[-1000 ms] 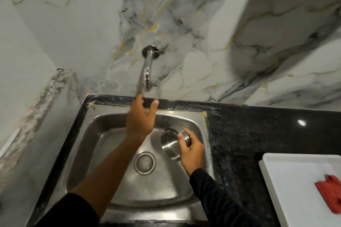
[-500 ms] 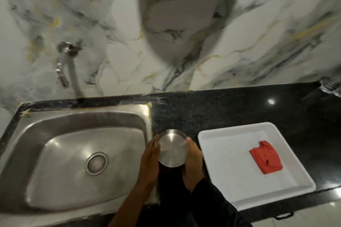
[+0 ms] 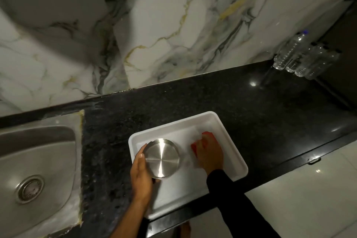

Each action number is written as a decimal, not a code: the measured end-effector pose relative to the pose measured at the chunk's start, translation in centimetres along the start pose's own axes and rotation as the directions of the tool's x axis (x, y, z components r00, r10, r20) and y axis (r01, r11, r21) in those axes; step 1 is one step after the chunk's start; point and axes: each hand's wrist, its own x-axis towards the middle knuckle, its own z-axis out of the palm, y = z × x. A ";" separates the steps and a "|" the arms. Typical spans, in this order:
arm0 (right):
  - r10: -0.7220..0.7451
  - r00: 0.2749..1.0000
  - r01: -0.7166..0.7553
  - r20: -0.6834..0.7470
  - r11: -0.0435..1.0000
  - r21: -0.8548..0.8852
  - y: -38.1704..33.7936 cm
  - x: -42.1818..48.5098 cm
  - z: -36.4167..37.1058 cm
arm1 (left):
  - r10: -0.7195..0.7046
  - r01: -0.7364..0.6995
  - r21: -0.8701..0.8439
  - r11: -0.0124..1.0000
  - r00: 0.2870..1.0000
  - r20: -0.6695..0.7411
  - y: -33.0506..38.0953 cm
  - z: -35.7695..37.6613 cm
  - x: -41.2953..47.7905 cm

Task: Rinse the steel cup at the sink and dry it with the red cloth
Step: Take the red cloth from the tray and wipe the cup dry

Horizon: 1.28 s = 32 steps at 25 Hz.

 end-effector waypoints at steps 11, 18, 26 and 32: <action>0.458 0.874 -0.401 0.160 0.868 -0.293 3.3 6.9 -0.7 | -0.134 0.134 -0.003 0.991 0.988 -0.072 -0.9 0.0 1.9; 0.325 0.859 -0.366 0.395 0.930 0.031 2.9 6.6 -1.2 | -0.248 0.236 -0.140 0.962 0.966 -0.076 -0.2 -1.2 2.8; -0.210 0.855 -0.206 0.474 0.701 0.683 -10.7 -4.1 0.4 | -0.181 0.118 -0.315 0.942 0.967 -0.180 4.1 -11.2 4.2; -0.657 0.723 0.568 0.216 0.742 0.355 -28.9 -18.3 15.2 | -0.035 -0.043 -0.212 0.976 0.935 -0.354 9.2 -28.5 8.6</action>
